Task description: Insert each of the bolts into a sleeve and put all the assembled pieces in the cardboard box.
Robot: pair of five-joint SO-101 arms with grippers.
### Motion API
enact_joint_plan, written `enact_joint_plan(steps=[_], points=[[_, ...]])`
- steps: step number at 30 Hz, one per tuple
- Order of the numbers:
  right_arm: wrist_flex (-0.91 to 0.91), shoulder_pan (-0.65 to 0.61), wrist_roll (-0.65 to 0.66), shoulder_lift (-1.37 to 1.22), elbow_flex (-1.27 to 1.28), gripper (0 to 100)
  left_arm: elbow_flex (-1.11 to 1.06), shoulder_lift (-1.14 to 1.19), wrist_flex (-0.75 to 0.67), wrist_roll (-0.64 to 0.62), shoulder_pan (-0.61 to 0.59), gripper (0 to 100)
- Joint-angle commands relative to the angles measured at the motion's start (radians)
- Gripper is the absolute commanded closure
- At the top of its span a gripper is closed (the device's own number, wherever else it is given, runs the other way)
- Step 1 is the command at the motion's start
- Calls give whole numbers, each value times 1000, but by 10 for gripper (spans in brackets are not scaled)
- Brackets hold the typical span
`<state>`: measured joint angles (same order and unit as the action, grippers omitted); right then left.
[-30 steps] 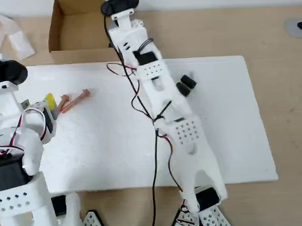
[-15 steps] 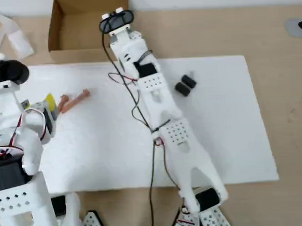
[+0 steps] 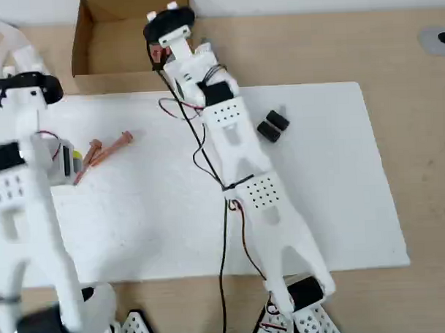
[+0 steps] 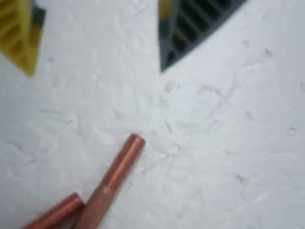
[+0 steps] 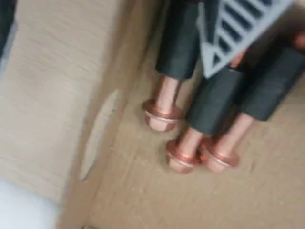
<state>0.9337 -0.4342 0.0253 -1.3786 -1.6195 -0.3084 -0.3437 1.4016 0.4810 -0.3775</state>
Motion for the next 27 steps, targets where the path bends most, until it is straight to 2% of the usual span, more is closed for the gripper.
enact_joint_plan(steps=[1,5,7,14,22,27], points=[[164,18,5,219,-48,691,181,162,55,98,-11,822],[311,19,5,320,-48,691,278,311,49,233,-8,822],[358,19,5,355,-48,691,311,369,23,261,-6,822],[393,44,5,395,-48,691,365,510,-83,267,11,822],[393,53,5,392,-48,691,365,611,-117,261,98,822],[393,54,5,392,-48,691,365,662,-181,230,103,822]])
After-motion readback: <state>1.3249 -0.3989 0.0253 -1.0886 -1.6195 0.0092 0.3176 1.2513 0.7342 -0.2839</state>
